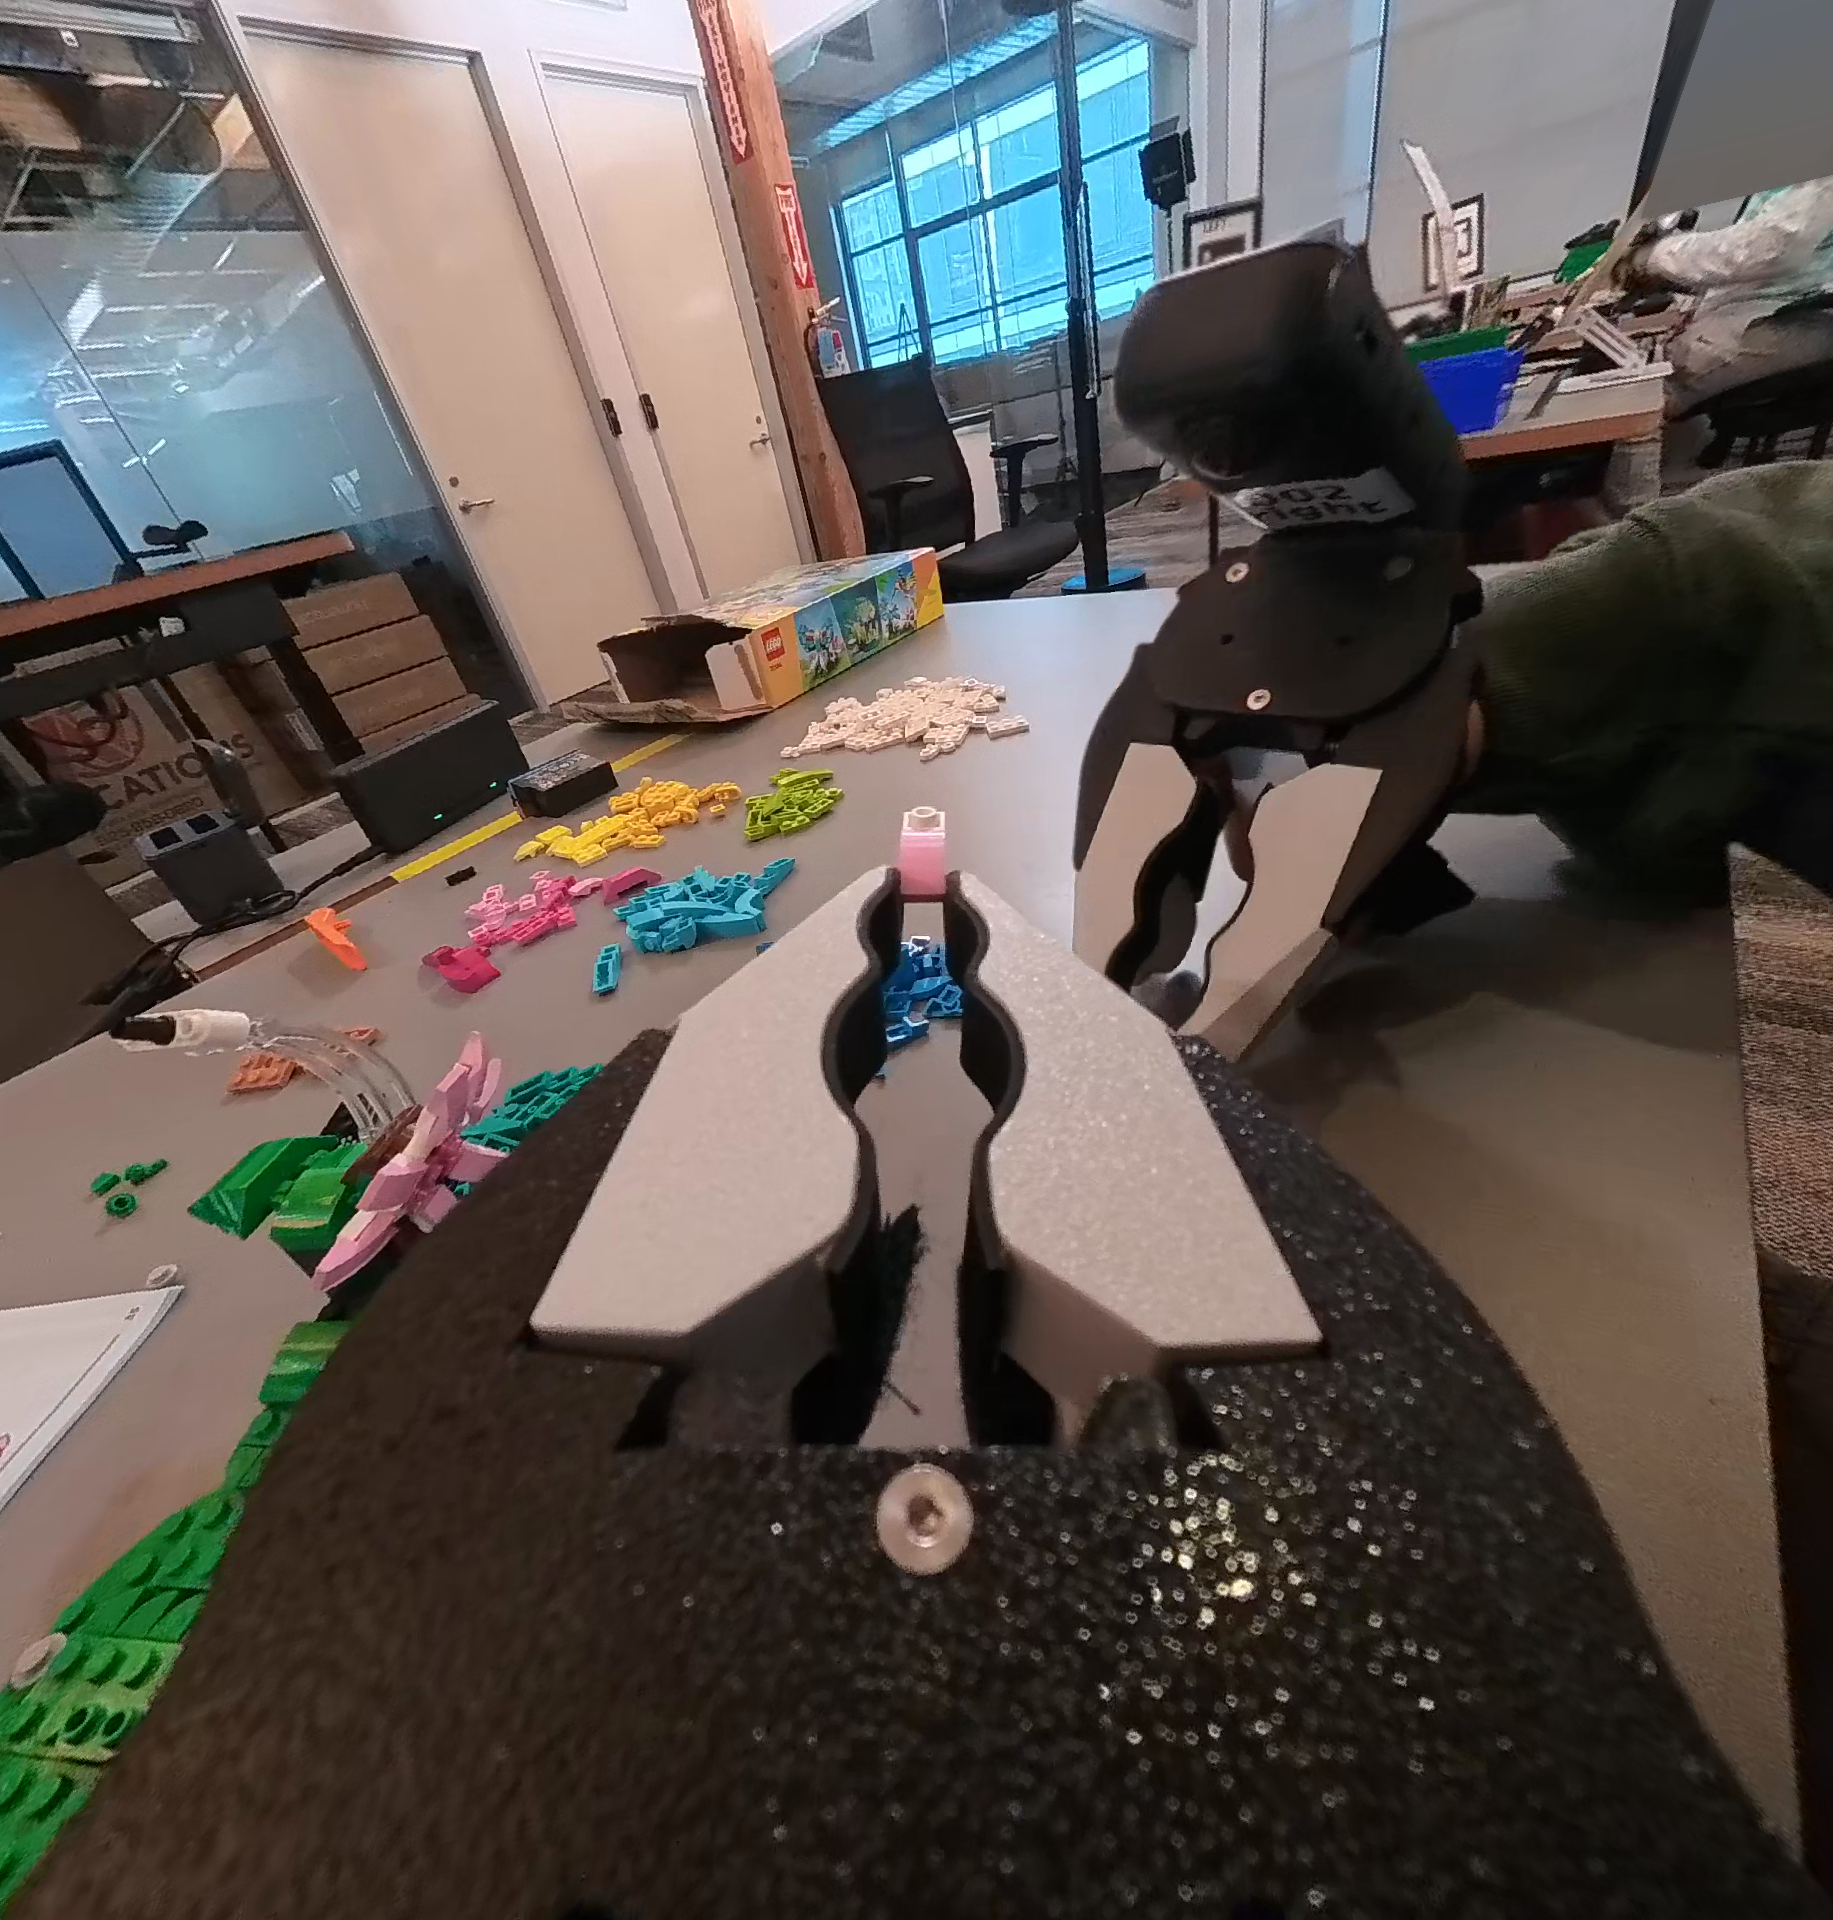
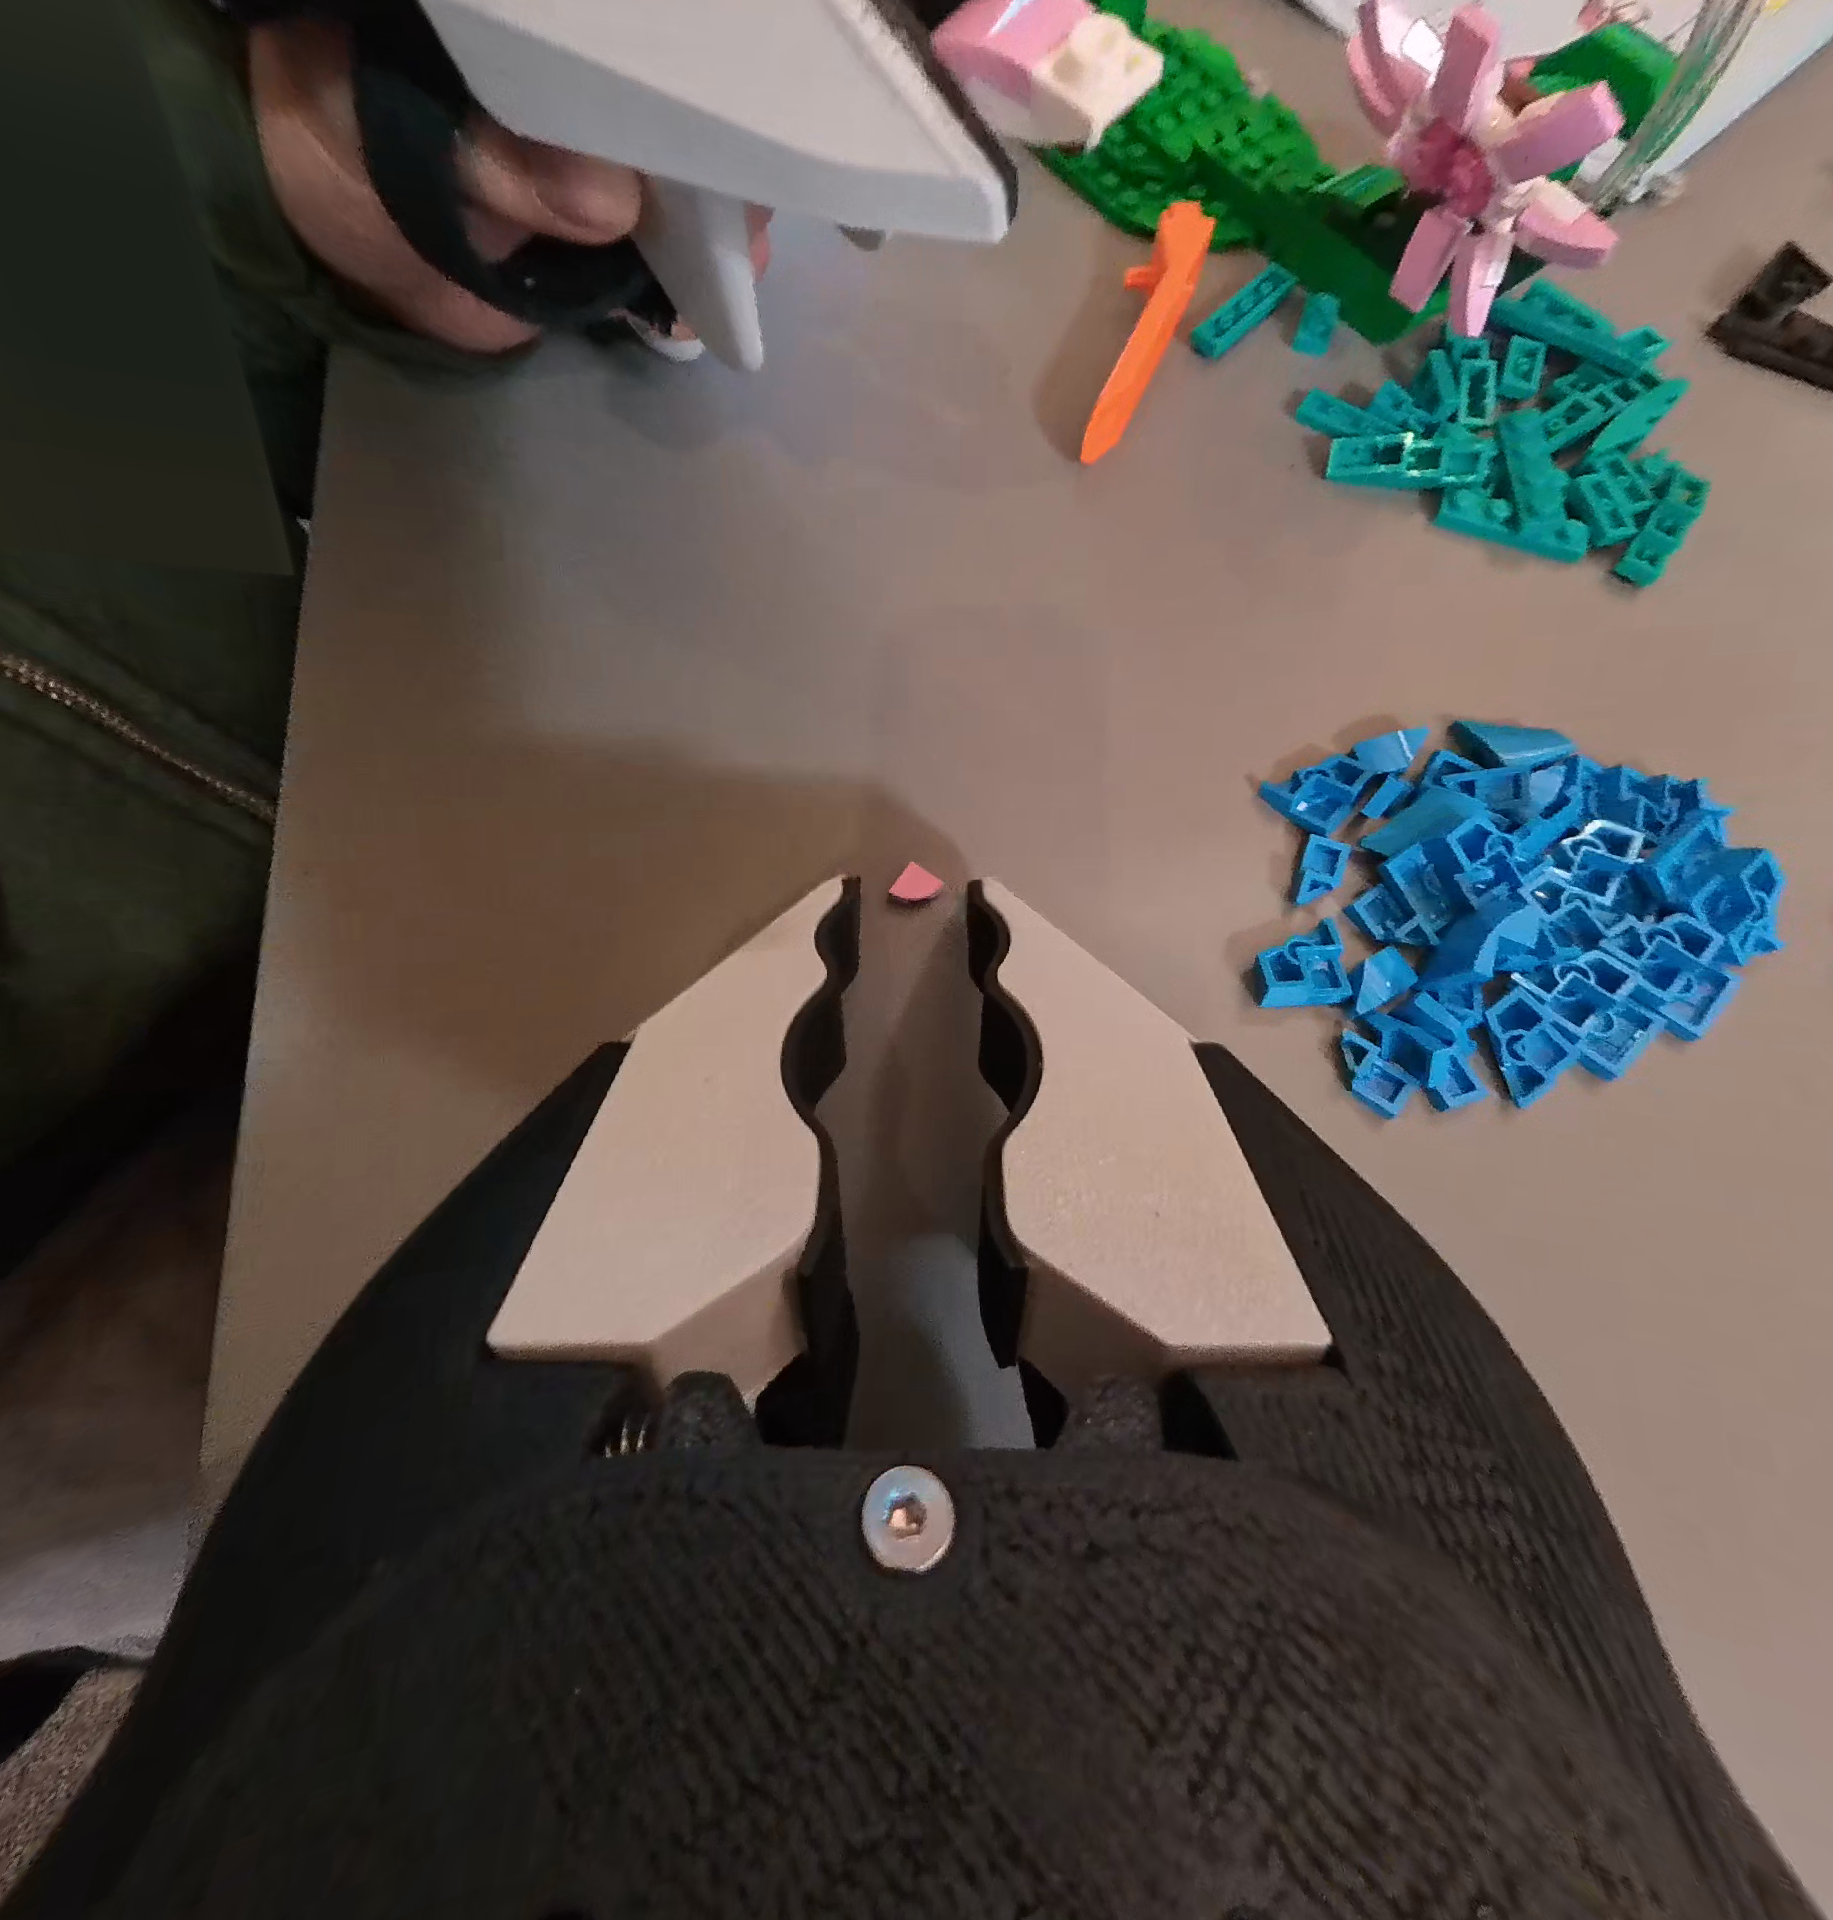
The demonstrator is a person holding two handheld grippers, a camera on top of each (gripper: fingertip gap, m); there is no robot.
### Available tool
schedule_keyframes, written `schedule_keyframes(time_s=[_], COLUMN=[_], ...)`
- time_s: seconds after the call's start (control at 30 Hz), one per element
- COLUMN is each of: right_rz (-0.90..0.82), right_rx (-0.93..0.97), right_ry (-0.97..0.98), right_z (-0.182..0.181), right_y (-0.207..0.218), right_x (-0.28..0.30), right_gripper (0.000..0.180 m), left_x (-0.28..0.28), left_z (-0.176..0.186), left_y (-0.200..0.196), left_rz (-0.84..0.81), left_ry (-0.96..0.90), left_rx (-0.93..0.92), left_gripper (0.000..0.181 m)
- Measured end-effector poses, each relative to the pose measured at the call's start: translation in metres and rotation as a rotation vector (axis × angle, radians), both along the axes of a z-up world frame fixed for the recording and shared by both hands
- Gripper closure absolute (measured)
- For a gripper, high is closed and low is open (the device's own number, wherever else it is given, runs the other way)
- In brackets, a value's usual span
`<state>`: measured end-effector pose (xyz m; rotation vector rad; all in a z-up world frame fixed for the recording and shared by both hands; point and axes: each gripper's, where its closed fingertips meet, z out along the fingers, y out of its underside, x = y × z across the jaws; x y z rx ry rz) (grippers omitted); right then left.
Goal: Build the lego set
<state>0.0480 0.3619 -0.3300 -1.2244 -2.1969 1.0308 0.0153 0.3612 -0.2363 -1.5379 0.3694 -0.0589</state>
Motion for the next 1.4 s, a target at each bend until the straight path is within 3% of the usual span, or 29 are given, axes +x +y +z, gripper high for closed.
schedule_keyframes(time_s=[0.03,0.37,0.53,0.73,0.9,1.4], right_rz=[0.005,0.010,0.002,0.069,0.130,0.124], right_rx=[-0.002,0.003,-0.042,-0.068,-0.018,0.024], right_ry=[-0.001,0.042,0.176,0.280,0.186,0.081], right_z=[0.000,0.005,0.057,0.122,0.116,0.101], right_y=[0.000,-0.001,0.007,-0.005,-0.024,-0.028], right_x=[0.000,-0.003,-0.001,0.010,0.014,0.019], right_gripper=[0.162,0.171,0.171,0.171,0.171,0.171], left_x=[0.000,0.003,0.009,0.031,0.048,0.058], left_z=[0.000,-0.001,0.000,0.004,0.002,-0.003], left_y=[0.000,0.000,-0.002,-0.010,-0.016,-0.021], left_rz=[-0.001,-0.020,-0.067,-0.234,-0.345,-0.436], left_ry=[0.000,0.006,-0.011,-0.064,-0.060,-0.055], left_rx=[0.000,-0.004,-0.007,-0.004,-0.018,-0.064], left_gripper=[0.176,0.176,0.175,0.175,0.175,0.175])
